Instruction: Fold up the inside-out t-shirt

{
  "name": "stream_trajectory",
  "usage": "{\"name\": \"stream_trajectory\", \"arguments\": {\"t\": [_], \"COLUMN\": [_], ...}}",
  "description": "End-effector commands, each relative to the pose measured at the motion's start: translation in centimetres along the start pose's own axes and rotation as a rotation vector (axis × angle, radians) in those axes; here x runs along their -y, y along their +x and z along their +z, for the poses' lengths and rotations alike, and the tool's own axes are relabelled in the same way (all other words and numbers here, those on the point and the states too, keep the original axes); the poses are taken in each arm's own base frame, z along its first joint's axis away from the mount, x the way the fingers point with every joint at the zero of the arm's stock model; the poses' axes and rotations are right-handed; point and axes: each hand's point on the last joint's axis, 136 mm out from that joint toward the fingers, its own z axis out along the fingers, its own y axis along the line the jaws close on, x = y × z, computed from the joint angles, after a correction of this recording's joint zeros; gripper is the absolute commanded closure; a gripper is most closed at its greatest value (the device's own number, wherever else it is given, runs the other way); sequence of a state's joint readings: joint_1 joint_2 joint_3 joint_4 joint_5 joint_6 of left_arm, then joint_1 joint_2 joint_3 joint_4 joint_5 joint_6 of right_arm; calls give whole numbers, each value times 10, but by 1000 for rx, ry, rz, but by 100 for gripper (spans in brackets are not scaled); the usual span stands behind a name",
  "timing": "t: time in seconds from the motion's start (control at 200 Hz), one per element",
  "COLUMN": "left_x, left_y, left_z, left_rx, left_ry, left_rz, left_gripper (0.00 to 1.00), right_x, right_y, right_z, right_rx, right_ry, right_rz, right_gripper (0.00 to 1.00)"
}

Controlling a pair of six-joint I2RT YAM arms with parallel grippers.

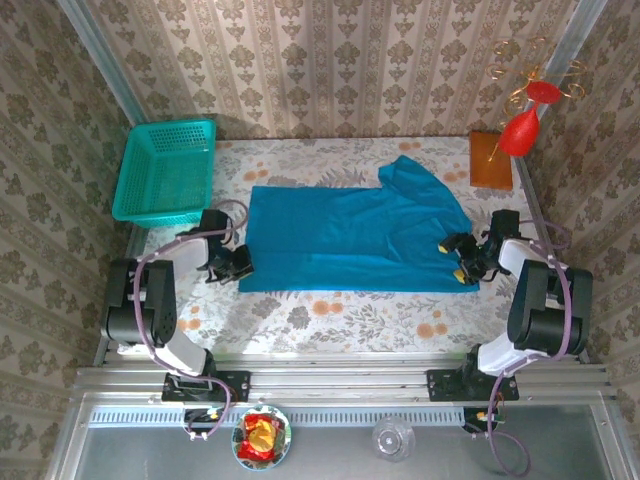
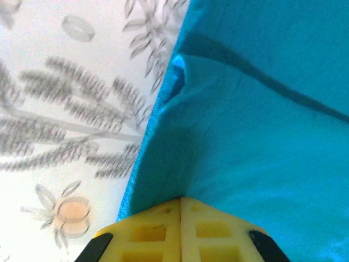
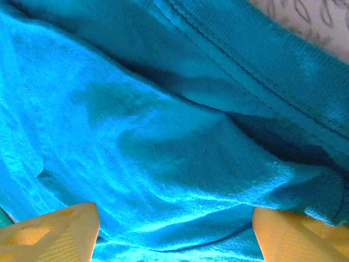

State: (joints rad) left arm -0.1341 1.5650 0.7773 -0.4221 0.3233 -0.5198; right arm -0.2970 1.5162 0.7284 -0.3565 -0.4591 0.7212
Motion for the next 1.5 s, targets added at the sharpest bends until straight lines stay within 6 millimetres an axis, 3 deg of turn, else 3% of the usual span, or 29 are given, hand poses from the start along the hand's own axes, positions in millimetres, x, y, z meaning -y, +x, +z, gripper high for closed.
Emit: {"name": "stream_trajectory", "arguments": {"t": [0.0,0.185,0.275,0.37,0.52,0.635,0.755,0.855,0.975,1.08,1.175,1.495], "left_x": [-24,-32,-25,-5,33,56,66,57,31,8,-11,-27], "left_y": [32,58,59,46,16,-6,-23,-34,-42,-38,-33,-26], "left_z": [1,-9,-21,-38,-53,-41,-19,-4,9,15,13,5], "left_rx": [-57,-37,-8,41,73,51,19,2,12,-13,-11,9], "left_ry": [-35,-17,20,57,92,106,81,22,-47,-33,-39,-63], "left_rz": [-99,-177,-193,-157,-48,14,47,46,2,-66,-108,-133], "left_gripper": [91,90,89,88,88,88,89,89,90,90,90,90], "right_x": [52,61,58,36,-1,-19,-26,-20,-1,18,23,24], "right_y": [33,61,66,70,54,44,36,33,34,38,46,68], "right_z": [4,-7,-17,-30,-44,-40,-24,-10,1,5,6,5], "right_rx": [-50,-68,-61,-69,-40,-69,-113,-140,-144,-135,-136,-138], "right_ry": [161,138,119,27,-71,-117,-133,-114,-48,26,15,14], "right_rz": [83,80,55,0,-117,-144,-141,-120,-93,-56,-34,-42], "right_gripper": [22,23,23,23,21,21,21,23,24,23,23,23]}}
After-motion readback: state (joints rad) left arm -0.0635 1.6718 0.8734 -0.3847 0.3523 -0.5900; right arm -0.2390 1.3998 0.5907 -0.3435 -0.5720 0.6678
